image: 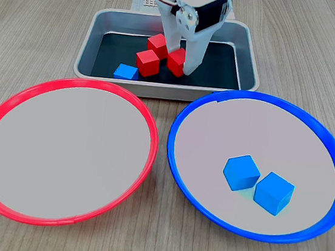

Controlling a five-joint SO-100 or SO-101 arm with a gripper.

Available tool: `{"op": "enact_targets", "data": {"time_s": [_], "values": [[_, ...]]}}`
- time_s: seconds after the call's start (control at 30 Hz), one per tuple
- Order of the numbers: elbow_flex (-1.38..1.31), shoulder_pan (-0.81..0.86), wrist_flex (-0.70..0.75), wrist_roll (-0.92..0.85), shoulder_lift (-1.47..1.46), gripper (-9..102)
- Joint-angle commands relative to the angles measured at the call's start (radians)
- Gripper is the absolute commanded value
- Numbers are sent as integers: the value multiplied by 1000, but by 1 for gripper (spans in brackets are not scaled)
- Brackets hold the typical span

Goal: Move six blocks tray to matching dishes

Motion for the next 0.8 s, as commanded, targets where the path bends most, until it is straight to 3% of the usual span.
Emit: {"op": "enact_targets", "data": {"time_s": [0.0,0.07,0.13,0.43,0.53,0.7,0.77], "values": [[-198,23,218,-2,66,0],[-319,49,273,34,77,0],[-407,83,232,81,78,0],[-442,249,-342,155,-140,0],[-508,279,-437,163,-268,1],[-523,305,-482,210,-327,21],[-514,308,-459,210,-308,24]]}}
